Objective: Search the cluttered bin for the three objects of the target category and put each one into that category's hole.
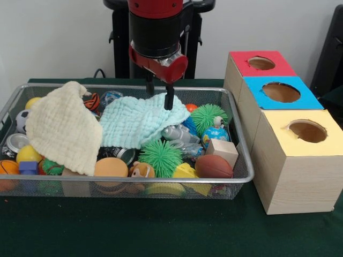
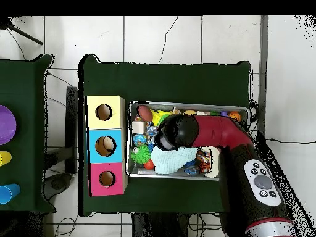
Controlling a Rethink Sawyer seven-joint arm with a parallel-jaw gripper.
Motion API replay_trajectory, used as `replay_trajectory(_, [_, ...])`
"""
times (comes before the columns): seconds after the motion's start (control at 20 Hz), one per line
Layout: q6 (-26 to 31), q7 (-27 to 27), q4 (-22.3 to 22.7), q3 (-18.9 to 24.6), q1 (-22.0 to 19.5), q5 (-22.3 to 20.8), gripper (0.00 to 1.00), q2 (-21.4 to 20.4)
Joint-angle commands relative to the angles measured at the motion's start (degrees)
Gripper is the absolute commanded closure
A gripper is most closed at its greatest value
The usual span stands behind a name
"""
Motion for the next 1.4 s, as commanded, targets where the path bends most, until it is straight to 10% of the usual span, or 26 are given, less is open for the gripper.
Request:
replay_trajectory(0.05, [5.92, -7.79, 2.27, 2.89, 0.87, 0.39, 0.0, 0.64])
replay_trajectory(1.4, [16.15, -13.61, -3.28, 10.32, -2.87, 2.53, 0.0, 6.85])
